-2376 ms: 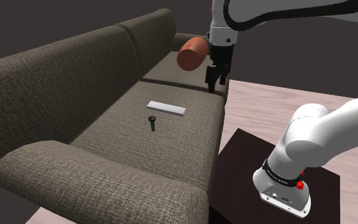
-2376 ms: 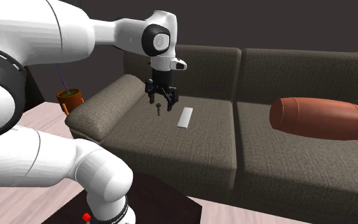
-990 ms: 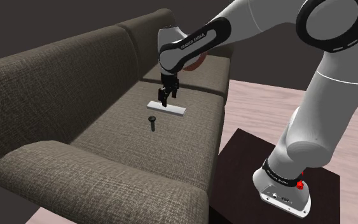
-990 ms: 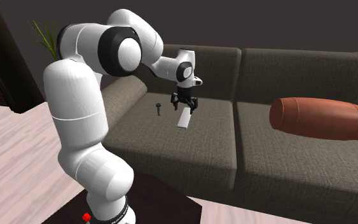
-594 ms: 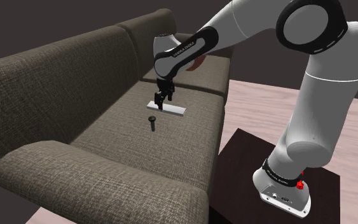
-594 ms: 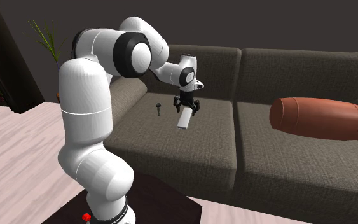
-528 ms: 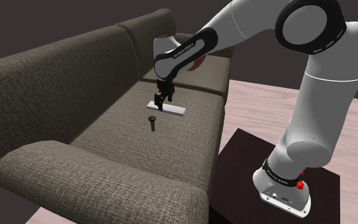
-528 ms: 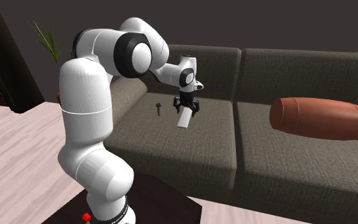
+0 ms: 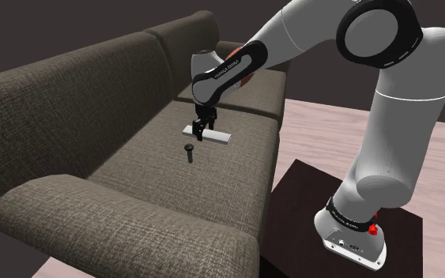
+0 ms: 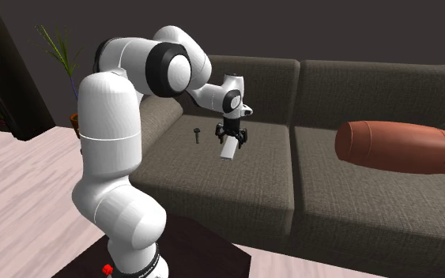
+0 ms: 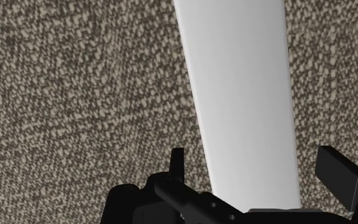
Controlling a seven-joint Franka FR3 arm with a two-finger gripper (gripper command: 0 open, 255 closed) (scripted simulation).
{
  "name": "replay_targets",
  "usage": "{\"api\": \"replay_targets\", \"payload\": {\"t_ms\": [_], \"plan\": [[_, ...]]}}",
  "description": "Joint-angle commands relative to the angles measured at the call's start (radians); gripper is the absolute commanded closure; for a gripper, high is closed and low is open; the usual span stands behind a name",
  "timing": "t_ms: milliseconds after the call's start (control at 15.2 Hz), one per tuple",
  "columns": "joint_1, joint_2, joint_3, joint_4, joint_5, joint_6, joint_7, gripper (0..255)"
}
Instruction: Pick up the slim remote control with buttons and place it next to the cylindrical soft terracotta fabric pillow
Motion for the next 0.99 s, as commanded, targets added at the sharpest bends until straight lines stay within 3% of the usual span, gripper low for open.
{"api": "replay_targets", "payload": {"t_ms": [0,66,132,924], "plan": [[0.0,0.0,0.0,0.0,0.0,0.0,0.0,0],[0.0,0.0,0.0,0.0,0.0,0.0,0.0,0],[0.0,0.0,0.0,0.0,0.0,0.0,0.0,255],[0.0,-0.023,0.0,0.013,0.0,-0.036,0.001,255]]}}
